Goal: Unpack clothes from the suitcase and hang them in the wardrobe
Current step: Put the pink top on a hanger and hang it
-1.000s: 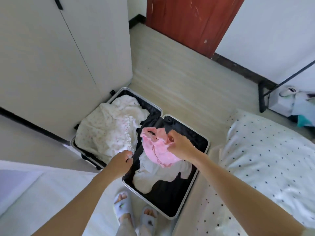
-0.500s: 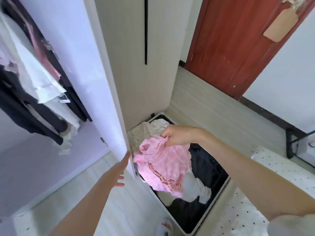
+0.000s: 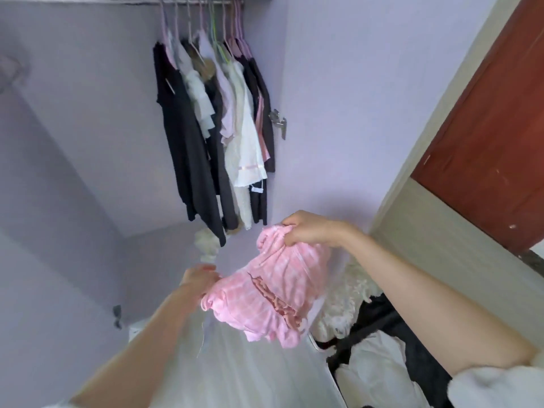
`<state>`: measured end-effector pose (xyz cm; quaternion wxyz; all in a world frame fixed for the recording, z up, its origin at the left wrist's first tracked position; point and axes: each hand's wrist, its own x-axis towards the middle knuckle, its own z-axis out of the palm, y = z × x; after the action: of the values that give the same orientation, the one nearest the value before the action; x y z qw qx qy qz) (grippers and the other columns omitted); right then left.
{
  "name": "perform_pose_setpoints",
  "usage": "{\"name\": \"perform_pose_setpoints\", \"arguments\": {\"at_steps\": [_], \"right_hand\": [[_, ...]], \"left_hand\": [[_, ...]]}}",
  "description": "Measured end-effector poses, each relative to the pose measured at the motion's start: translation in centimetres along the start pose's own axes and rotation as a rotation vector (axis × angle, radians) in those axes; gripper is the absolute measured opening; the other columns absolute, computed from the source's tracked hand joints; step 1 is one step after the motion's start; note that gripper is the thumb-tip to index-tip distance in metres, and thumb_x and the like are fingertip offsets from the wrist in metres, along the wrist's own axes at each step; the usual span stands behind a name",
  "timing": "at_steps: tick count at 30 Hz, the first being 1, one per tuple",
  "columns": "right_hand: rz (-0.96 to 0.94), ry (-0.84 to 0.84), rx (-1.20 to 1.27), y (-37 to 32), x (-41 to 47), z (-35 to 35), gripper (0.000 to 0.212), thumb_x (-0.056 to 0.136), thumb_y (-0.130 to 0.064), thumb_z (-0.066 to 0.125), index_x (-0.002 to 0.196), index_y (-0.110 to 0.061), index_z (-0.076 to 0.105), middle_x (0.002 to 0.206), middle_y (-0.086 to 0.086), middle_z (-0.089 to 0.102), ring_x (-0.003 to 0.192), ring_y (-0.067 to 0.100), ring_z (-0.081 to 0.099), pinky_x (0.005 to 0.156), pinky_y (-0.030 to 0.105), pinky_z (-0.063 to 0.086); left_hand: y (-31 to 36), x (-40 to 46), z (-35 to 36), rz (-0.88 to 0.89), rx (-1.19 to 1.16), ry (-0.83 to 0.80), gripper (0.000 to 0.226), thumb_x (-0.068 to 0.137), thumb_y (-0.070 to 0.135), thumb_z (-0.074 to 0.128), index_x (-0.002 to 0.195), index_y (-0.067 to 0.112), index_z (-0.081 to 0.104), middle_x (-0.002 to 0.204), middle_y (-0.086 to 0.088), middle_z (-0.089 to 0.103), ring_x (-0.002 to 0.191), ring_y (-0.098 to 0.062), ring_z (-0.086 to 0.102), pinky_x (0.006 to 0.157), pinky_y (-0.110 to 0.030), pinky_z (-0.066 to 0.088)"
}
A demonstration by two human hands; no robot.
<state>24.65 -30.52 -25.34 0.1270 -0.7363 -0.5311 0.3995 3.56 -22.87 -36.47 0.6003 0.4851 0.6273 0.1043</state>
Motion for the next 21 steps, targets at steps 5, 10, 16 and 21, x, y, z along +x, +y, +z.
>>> {"name": "perform_pose_setpoints", "arguments": {"at_steps": [5, 10, 16, 21], "right_hand": [[-0.017, -0.024, 0.106, -3.4, 4.8, 1.5, 0.025, 0.087, -0.021, 0.063, 0.094, 0.003, 0.061, 0.098, 0.015, 0.065, 0.092, 0.026, 0.062, 0.074, 0.024, 0.044], [-0.057, 0.045, 0.313, -6.2, 10.3, 2.0, 0.036, 0.084, -0.042, 0.064, 0.107, -0.016, 0.071, 0.121, -0.011, 0.06, 0.109, 0.007, 0.055, 0.089, 0.018, 0.036], [-0.158, 0.233, 0.177, -11.0, 17.9, 0.1, 0.048, 0.093, -0.032, 0.051, 0.055, -0.017, 0.025, 0.05, -0.004, 0.026, 0.045, 0.011, 0.027, 0.052, 0.026, 0.023], [-0.28, 0.274, 0.106, -15.6, 22.9, -0.5, 0.049, 0.094, -0.028, 0.051, 0.053, -0.006, 0.036, 0.049, 0.006, 0.036, 0.046, 0.017, 0.035, 0.053, 0.026, 0.029]], "left_hand": [[3.6, 0.7, -8.1, 0.156, -0.273, 0.24, 0.033, 0.091, -0.006, 0.047, 0.122, 0.004, 0.052, 0.074, -0.009, 0.064, 0.064, -0.019, 0.06, 0.058, -0.028, 0.052], [7.2, 2.5, -13.3, 0.239, -0.275, 0.328, 0.037, 0.091, -0.005, 0.044, 0.127, 0.005, 0.046, 0.069, -0.009, 0.064, 0.054, -0.019, 0.062, 0.059, -0.032, 0.052], [11.2, 4.5, -19.1, 0.076, -0.08, 0.308, 0.014, 0.085, -0.001, 0.054, 0.096, -0.002, 0.063, 0.049, -0.002, 0.066, 0.036, -0.013, 0.059, 0.051, -0.025, 0.054], [13.0, 5.2, -23.1, -0.016, -0.206, 0.276, 0.015, 0.087, 0.005, 0.054, 0.072, 0.004, 0.058, 0.053, -0.008, 0.061, 0.04, -0.018, 0.058, 0.046, -0.021, 0.052]]}}
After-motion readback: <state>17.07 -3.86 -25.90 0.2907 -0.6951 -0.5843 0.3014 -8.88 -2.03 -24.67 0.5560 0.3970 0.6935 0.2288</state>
